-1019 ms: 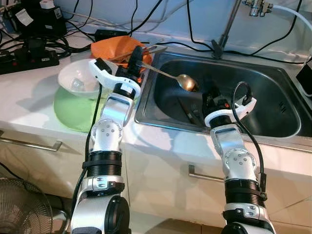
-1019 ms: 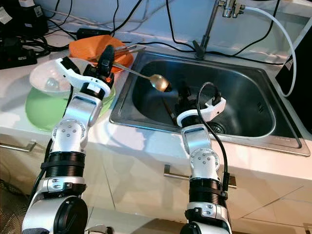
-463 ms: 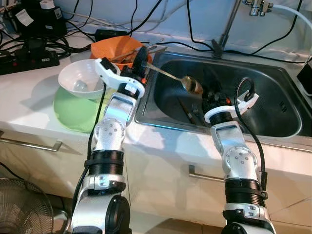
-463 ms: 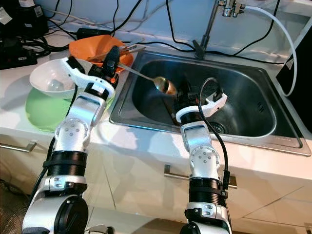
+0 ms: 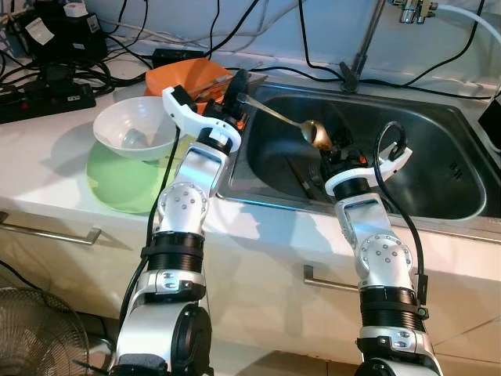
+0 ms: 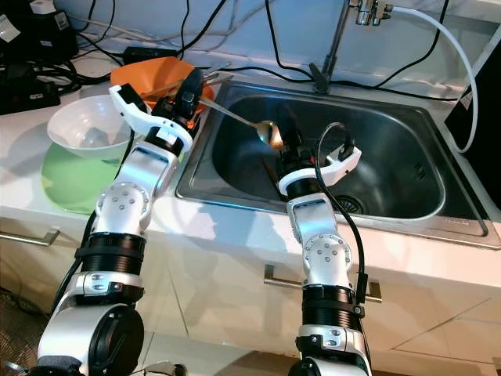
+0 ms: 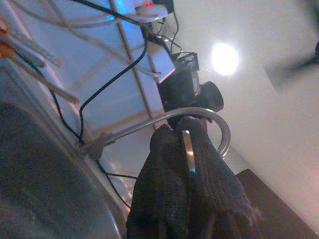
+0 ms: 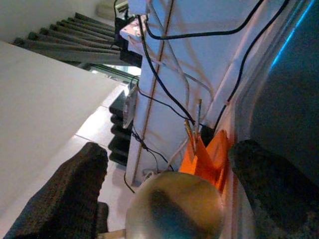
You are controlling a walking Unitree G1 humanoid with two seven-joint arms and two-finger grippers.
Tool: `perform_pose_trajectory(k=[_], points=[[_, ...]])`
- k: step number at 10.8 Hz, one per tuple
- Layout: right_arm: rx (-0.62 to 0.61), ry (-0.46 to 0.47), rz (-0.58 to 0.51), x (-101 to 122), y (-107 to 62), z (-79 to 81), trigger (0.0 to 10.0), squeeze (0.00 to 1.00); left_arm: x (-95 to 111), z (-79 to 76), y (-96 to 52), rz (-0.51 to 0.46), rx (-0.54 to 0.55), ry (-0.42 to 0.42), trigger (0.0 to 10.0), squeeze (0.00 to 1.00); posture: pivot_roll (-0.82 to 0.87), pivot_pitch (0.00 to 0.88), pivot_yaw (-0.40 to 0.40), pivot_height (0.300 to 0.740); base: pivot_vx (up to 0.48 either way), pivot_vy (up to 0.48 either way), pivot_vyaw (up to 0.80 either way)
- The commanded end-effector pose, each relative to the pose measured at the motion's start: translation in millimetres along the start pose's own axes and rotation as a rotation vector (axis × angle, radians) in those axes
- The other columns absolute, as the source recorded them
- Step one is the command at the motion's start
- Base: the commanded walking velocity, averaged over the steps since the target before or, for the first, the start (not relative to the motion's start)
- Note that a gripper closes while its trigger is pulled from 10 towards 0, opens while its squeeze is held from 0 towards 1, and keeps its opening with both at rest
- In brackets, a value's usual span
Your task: Kitchen organization
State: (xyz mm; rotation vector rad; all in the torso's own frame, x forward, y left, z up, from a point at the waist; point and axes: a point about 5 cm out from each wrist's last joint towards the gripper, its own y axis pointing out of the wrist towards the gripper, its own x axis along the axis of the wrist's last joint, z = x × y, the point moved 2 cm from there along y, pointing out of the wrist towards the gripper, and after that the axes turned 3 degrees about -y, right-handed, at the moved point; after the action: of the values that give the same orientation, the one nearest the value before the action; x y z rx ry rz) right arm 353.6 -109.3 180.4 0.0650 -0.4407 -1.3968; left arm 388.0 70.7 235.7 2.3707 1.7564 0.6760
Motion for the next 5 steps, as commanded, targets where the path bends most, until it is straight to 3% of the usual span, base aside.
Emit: perform_pose_trajectory(k=[1, 2, 3, 5], points=[[0.104, 0.105, 0.007, -21.5, 12.4, 31.0, 10.0, 0.0, -40.2, -30.9, 16.9, 0.069, -0.091, -0.101, 10.0, 0.0, 0.04, 0.0, -0.006, 0.74, 0.0, 0.0, 0.0], [0.109, 0.105, 0.01, -21.8, 12.1, 31.7, 9.3, 0.0, -41.3, -30.9, 17.4, 0.072, -0.092, -0.101, 10.0, 0.0, 0.04, 0.0, -0.006, 0.74, 0.0, 0.0, 0.0], [0.11, 0.104, 0.01, -22.0, 11.8, 32.0, 0.0, 0.0, -42.9, -30.8, 17.6, 0.076, -0.092, -0.1, 10.0, 0.0, 0.04, 0.0, -0.007, 0.74, 0.0, 0.0, 0.0], [0.122, 0.111, 0.013, -22.5, 11.5, 33.5, 0.0, 0.0, -44.2, -28.8, 17.6, 0.079, -0.085, -0.105, 10.0, 0.0, 0.04, 0.0, -0.008, 0.74, 0.0, 0.0, 0.0]])
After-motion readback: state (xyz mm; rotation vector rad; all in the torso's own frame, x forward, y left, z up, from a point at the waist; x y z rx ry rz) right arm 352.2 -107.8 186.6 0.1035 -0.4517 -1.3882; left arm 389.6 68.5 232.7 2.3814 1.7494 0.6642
